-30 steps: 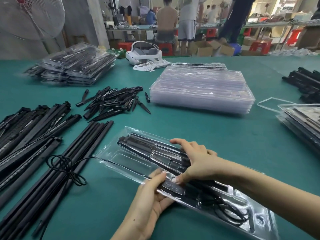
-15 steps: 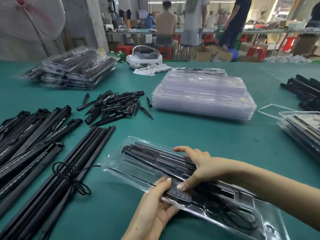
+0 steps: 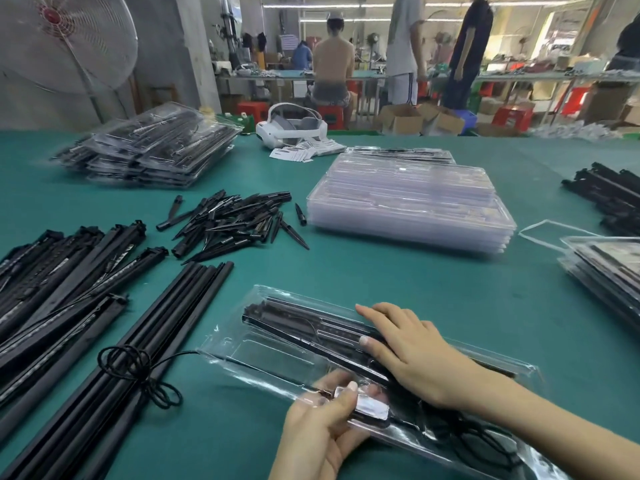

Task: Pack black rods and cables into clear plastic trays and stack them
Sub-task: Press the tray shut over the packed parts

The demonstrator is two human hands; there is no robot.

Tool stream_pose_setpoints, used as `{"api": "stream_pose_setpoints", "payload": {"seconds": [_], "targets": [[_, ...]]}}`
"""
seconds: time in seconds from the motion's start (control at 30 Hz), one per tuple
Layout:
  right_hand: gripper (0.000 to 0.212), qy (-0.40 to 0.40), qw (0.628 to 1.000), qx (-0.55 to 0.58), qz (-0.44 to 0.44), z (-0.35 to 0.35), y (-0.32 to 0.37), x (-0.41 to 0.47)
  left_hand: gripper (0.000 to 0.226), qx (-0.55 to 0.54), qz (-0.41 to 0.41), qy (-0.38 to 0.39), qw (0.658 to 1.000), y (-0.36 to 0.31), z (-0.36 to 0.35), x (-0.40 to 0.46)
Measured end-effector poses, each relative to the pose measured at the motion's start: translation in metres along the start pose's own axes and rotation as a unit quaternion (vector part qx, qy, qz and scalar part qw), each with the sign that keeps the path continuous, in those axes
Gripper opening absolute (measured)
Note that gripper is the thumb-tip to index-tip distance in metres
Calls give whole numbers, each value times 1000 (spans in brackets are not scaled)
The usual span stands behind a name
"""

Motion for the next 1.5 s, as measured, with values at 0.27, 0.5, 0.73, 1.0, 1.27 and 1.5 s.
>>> {"api": "stream_pose_setpoints", "payload": {"seconds": [0.27, 0.5, 0.73, 1.0, 1.27, 1.5], "targets": [[66, -38, 996, -76, 5, 8, 13, -18, 11, -16, 30, 10, 999, 0, 0, 1], [82, -29, 998, -61, -7, 5, 0, -26, 27, -33, 52, 47, 997, 2, 13, -4], [48, 6, 991, 137, 0, 47, -8, 37, 15, 16, 47, 101, 994, 10, 11, -7], [37, 155, 928, 339, 33, 52, 41, 71, 28, 102, 16, 156, 982, 15, 21, -2], [50, 62, 988, 145, 4, 58, 34, 51, 40, 107, -43, 69, 991, 18, 18, -5], [50, -327, 919, 184, -124, 71, -26, -76, 48, -46, -107, 8, 993, 2, -24, 5]]}}
Point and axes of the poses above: each hand's wrist, its own x-axis towards the middle knuckle, its own z-axis out of the back of the hand, y = z × x, the point moved 3 cm from there along x, towards the middle knuckle, and after that the axes turned 11 degrees about y, right-handed, at the moved point
